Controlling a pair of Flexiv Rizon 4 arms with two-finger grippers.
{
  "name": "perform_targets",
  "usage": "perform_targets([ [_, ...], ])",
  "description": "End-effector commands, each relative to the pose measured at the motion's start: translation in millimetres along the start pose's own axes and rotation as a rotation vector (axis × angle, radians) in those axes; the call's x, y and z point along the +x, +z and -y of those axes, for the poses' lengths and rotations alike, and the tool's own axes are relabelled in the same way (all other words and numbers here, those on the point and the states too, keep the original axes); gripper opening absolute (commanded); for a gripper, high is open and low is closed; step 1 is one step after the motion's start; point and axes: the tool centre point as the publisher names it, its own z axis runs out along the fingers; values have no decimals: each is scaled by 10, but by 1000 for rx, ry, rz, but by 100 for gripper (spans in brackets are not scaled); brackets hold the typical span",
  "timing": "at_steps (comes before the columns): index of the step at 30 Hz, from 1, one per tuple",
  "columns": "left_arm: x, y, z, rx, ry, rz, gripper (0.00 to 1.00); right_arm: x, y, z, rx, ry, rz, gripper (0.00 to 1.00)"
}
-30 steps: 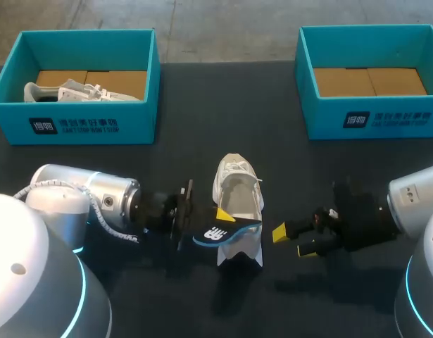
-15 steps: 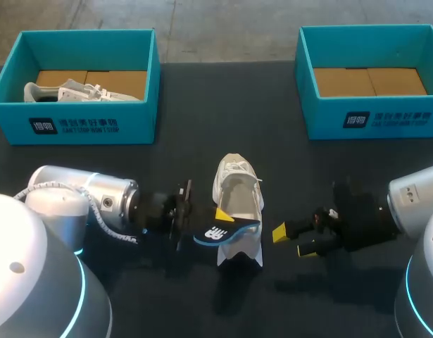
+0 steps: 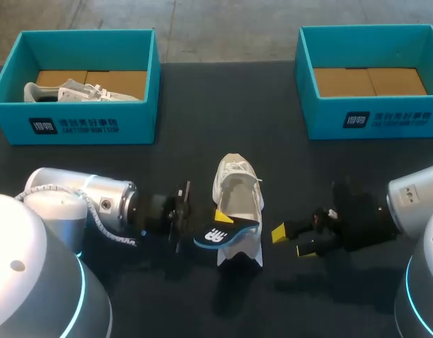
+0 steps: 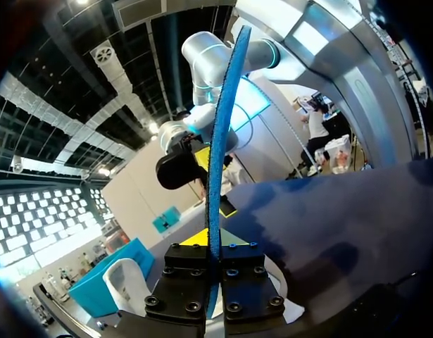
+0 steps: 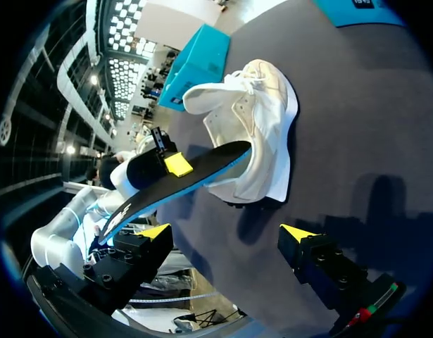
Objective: Take the shoe out of the shoebox, open the shoe tongue, remove and reinsert the insole, then place the shoe into the shoebox
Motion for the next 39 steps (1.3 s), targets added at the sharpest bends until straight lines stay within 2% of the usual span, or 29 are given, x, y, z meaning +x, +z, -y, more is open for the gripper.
perform_targets([
  [1, 14, 11, 9, -8, -1, 0, 0, 11, 57, 25, -7, -2, 0, 100],
  [20, 17, -15, 3, -29, -25, 25, 0, 29, 250, 35, -13, -11, 9, 100],
  [39, 31, -1, -62, -44, -14, 24, 0, 29, 250, 35, -13, -11, 9, 100],
])
